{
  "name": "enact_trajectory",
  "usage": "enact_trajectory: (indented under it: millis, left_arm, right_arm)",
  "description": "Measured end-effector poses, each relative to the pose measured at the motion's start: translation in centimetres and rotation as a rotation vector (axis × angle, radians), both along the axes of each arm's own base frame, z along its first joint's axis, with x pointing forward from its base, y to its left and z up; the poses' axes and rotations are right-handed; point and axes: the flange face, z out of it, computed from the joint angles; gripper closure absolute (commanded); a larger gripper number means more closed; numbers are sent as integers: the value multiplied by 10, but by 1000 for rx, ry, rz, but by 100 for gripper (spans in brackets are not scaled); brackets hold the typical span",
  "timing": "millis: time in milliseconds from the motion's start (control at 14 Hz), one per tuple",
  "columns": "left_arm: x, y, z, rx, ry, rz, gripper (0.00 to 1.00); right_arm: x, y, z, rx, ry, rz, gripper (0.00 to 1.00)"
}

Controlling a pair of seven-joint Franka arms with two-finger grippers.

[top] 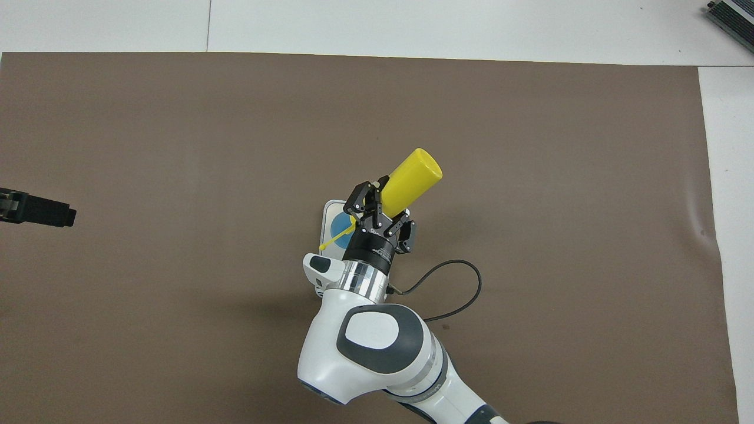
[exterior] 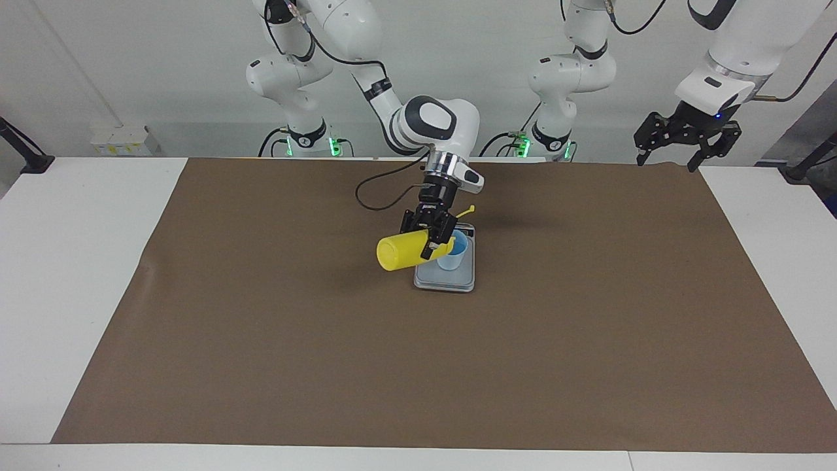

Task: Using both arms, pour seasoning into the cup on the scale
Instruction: 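Tilt the yellow bottle nozzle-down over the cup with the right gripper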

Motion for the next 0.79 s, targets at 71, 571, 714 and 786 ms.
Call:
enact_trajectory:
  millis: [71,571,714,786]
  left_arm:
    - [0,0,0,0,0,0,0]
    - [0,0,0,0,0,0,0]
    - [0,0,0,0,0,0,0]
    - [0,0,0,0,0,0,0]
  right_arm:
    - [-1,-1,-3,-19,-8,16,100]
    - [-3,-3,-4,-33,-17,26,100]
    - [-2,-3,-2,-22,-23,21,100]
    - [-1,-4,1,-11,-29,16,100]
